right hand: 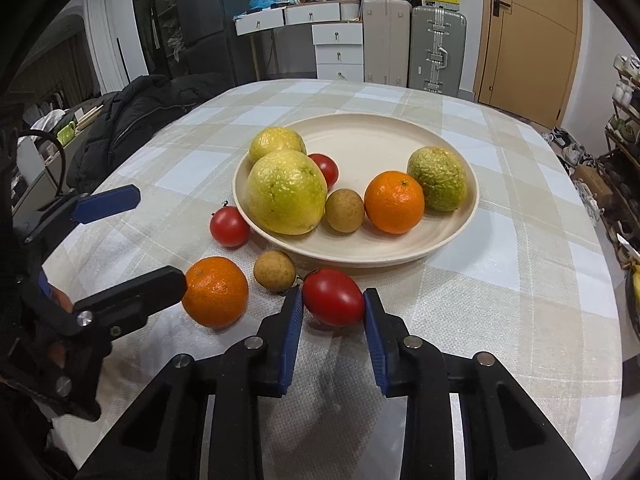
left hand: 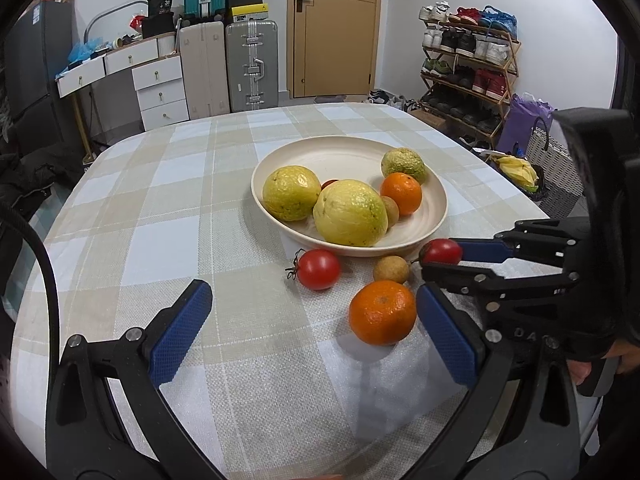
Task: Organize fruits
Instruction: 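Close the left tool on the orange while the right tool grasps the red tomato, then lift the orange and tomato and carry both over the plate, then open both tools to drop the orange and tomato onto the plate, then withdraw both open tools from the plate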
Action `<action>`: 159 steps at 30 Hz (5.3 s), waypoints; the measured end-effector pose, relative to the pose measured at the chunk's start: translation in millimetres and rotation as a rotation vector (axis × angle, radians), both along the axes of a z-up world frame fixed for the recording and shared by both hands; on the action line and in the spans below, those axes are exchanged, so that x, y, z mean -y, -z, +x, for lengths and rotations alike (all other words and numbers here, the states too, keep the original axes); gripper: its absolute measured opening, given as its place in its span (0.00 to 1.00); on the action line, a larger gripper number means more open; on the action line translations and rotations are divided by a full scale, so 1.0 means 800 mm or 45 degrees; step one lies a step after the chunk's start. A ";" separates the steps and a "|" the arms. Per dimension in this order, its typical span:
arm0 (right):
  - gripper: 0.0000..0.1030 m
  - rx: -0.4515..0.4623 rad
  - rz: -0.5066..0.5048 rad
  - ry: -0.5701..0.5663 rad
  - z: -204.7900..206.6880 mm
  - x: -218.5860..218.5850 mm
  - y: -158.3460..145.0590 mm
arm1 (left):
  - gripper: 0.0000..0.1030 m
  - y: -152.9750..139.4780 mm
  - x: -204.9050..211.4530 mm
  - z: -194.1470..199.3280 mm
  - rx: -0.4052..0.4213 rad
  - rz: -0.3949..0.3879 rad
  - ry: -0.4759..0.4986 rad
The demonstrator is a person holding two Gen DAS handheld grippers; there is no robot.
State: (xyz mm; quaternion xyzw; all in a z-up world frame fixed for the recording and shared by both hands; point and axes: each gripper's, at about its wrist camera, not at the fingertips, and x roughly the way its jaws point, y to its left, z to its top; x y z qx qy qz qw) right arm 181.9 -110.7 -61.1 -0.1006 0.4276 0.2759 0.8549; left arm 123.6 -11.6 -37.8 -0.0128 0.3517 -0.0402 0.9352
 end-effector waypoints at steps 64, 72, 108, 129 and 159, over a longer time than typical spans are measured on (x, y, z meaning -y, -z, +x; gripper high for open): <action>0.26 0.011 0.022 0.031 0.009 0.042 0.000 | 0.36 0.015 0.016 0.014 -0.126 -0.166 0.177; 0.26 0.058 0.154 0.071 0.010 0.052 -0.023 | 0.36 -0.006 0.004 0.011 -0.054 -0.154 0.135; 0.26 0.010 0.144 0.074 0.066 0.019 -0.017 | 0.36 0.002 -0.001 0.101 -0.079 -0.095 0.068; 0.26 0.040 0.194 0.155 0.111 0.014 -0.026 | 0.36 -0.010 -0.003 0.156 -0.041 -0.061 0.064; 0.78 0.145 0.161 0.224 0.096 0.032 -0.032 | 0.84 -0.011 -0.017 0.140 -0.007 -0.015 0.047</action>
